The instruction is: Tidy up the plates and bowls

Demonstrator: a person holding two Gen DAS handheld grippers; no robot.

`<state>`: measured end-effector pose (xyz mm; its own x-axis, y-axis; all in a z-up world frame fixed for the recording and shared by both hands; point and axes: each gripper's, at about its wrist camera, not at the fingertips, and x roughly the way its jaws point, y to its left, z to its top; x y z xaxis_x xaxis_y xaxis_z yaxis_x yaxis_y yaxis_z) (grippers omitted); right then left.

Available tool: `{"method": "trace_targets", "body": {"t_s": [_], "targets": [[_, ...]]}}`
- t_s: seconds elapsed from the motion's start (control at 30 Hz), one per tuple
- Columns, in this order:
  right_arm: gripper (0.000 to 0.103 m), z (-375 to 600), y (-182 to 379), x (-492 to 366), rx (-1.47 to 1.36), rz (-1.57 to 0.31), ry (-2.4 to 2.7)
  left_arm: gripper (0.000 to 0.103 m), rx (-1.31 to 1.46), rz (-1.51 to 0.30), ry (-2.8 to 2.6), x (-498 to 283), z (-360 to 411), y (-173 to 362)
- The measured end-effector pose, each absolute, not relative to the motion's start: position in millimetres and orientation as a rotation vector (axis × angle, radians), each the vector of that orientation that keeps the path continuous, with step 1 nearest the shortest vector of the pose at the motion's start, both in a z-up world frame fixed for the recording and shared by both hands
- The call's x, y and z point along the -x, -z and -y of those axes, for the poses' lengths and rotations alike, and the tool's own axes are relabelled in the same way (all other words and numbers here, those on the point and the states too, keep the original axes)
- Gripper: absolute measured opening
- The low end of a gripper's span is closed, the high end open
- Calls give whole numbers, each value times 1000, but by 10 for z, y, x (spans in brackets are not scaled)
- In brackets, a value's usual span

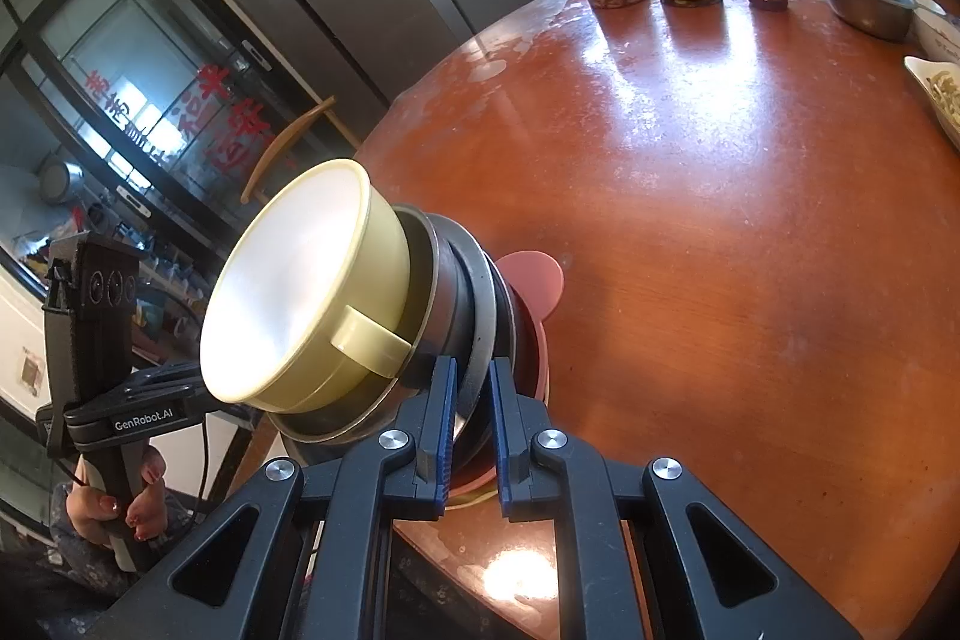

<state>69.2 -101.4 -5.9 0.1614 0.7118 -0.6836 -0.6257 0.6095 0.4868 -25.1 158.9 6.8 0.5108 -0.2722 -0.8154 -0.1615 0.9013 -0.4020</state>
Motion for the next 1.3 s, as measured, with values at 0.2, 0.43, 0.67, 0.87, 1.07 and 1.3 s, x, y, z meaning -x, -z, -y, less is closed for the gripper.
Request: {"method": "trace_targets", "body": {"t_s": [0.2, 0.43, 0.67, 0.87, 1.07, 1.3], "targets": [[13, 1020, 83, -710, -105, -1042, -955, 15, 466, -1065, 66, 232, -1567, -31], [13, 1029, 90, -726, -101, -1040, -945, 15, 469, -1082, 65, 196, -1554, -9], [13, 1030, 98, -759, -99, -1035, -928, 15, 470, -1093, 67, 106, -1560, 9], [16, 1059, 94, -789, -104, -1032, -900, 15, 472, -1101, 77, -2, -1558, 21], [20, 1098, 113, -812, -116, -1039, -889, 15, 477, -1108, 85, -23, -1551, 36], [26, 1138, 98, -829, -121, -1037, -869, 15, 479, -1111, 85, -36, -1548, 40]]}}
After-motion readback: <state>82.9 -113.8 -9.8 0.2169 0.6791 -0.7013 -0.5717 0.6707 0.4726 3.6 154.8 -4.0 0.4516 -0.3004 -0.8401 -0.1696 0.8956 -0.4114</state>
